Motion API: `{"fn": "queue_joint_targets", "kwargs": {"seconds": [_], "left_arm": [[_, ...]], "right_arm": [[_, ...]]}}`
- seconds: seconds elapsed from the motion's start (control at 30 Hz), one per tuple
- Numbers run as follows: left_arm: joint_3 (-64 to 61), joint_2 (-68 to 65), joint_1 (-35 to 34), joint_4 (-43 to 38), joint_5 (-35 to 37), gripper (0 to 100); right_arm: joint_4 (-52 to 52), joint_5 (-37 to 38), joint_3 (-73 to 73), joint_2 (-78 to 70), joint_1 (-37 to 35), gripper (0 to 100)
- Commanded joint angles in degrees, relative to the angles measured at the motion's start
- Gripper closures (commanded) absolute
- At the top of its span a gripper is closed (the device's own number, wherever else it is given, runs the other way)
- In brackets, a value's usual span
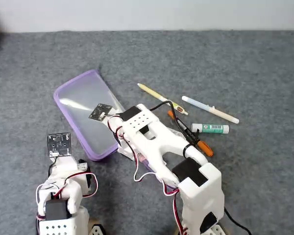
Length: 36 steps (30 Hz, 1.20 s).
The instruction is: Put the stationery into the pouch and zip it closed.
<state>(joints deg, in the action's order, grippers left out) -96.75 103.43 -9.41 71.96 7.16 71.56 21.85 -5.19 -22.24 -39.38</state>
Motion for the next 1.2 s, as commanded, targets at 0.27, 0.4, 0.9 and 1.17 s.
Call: {"fn": "queue_joint_targets", "kwargs": {"seconds": [0.27,0.4,0.9,1.17], "left_arm": [[0.31,0.79,-0.09,0.09,0.53,95],[0.31,0.79,-0.09,0.09,0.53,95],[0.31,0.79,-0.09,0.09,0.53,95],[0.31,0.79,-0.09,0.09,0.53,95]], "right_arm": [[17.10,0.53,13.45,15.87,1.27,99.0],[19.91,2.99,15.21,24.04,1.19,99.0],[19.30,4.22,16.09,39.43,1.01,99.0],[20.00,12.66,16.09,43.65,0.92,99.0]]}}
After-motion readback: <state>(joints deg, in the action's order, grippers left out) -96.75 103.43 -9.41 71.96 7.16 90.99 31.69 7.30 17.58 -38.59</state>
